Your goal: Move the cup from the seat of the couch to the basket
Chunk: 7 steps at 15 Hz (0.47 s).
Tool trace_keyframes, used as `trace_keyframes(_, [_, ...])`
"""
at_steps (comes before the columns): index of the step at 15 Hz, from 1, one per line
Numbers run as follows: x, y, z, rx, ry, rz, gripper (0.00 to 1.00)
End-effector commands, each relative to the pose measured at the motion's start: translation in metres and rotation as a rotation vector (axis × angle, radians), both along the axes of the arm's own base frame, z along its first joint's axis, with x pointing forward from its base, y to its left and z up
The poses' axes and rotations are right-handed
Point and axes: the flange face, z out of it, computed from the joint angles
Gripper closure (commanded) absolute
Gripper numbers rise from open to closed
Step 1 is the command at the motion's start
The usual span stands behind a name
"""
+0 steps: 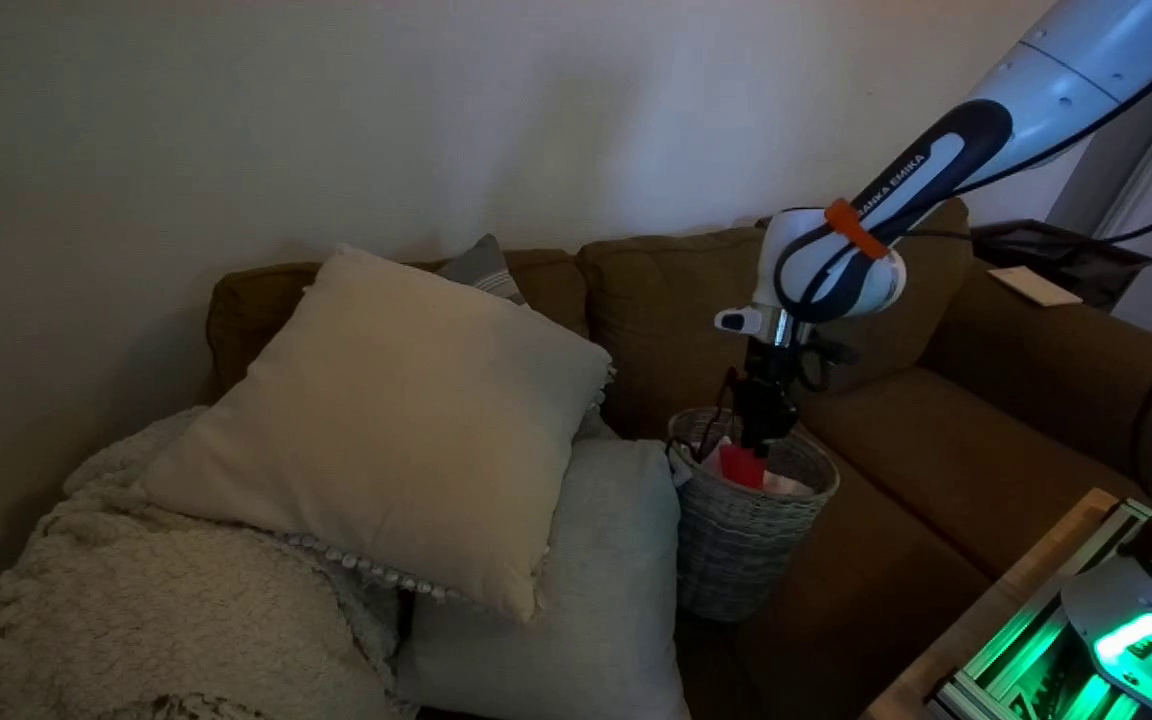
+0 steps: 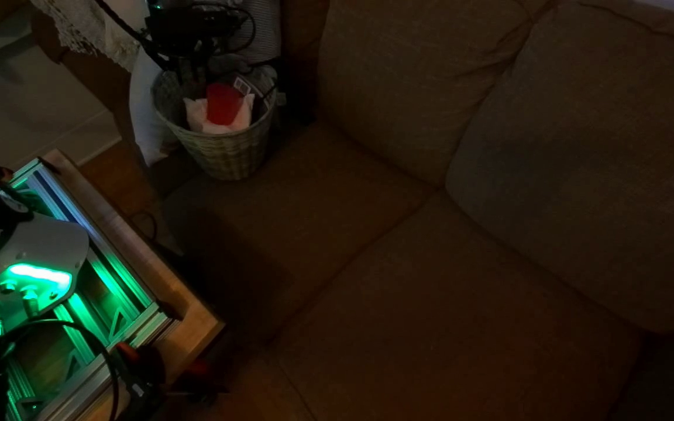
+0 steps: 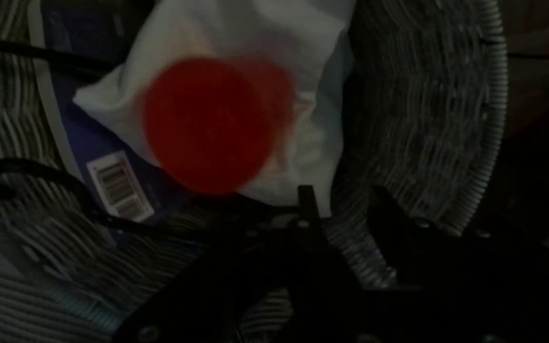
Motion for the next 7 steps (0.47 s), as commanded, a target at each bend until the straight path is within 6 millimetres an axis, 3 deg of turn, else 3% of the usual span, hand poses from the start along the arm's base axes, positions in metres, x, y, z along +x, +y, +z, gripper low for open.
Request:
trace_keyframes(1, [0.019, -0.031, 0.042, 0.171, -0.058, 0.045, 0.34])
trace_keyframes(5, [0.049, -0.091, 0.103, 0.301, -0.288, -0.012, 0.03])
trace_keyframes(6, [0.056, -0.103, 0.107, 0.333, -0.343, -0.036, 0.0])
trace_keyframes(7, [0.055, -0.087, 0.094, 0.293, -0.277, -0.024, 0.15])
